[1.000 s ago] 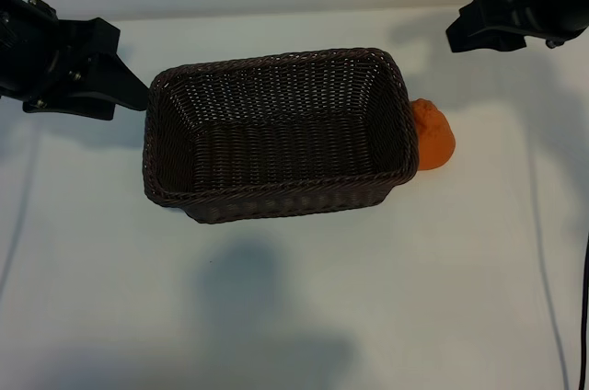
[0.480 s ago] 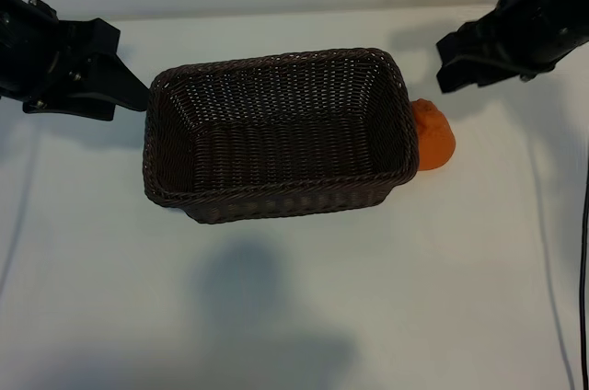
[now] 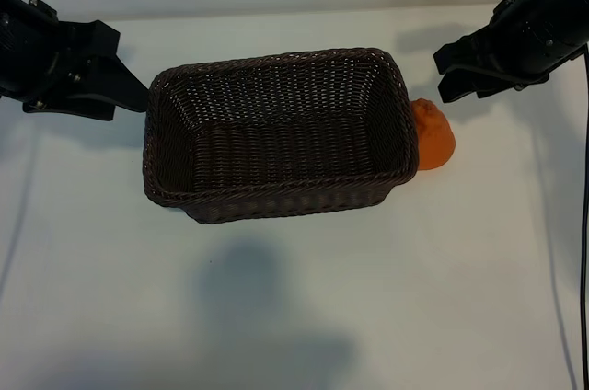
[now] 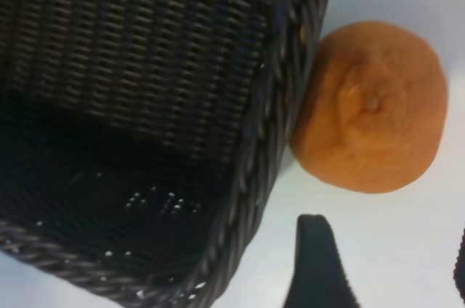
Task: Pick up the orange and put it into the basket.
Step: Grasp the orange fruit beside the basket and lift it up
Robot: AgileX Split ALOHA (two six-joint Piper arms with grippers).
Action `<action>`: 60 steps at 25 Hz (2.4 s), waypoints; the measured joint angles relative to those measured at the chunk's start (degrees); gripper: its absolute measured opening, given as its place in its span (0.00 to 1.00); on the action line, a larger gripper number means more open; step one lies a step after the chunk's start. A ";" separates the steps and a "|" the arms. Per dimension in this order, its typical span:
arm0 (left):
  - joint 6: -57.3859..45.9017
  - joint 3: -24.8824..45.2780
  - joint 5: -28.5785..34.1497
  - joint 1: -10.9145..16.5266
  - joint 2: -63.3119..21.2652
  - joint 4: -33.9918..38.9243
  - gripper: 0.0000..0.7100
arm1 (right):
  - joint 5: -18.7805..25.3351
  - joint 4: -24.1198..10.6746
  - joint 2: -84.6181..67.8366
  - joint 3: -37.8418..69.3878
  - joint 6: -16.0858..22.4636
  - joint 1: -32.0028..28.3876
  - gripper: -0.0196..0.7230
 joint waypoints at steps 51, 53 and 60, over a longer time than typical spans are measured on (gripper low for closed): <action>0.07 0.00 0.18 0.00 0.00 0.00 0.69 | -8.79 6.86 9.61 1.21 -5.20 -0.21 0.63; 0.07 0.00 0.18 0.00 0.00 0.00 0.69 | -8.99 7.15 10.07 1.21 -5.52 -0.21 0.63; 0.07 0.00 -0.03 0.00 0.00 0.00 0.69 | -9.18 7.56 12.57 1.21 -5.86 -0.21 0.63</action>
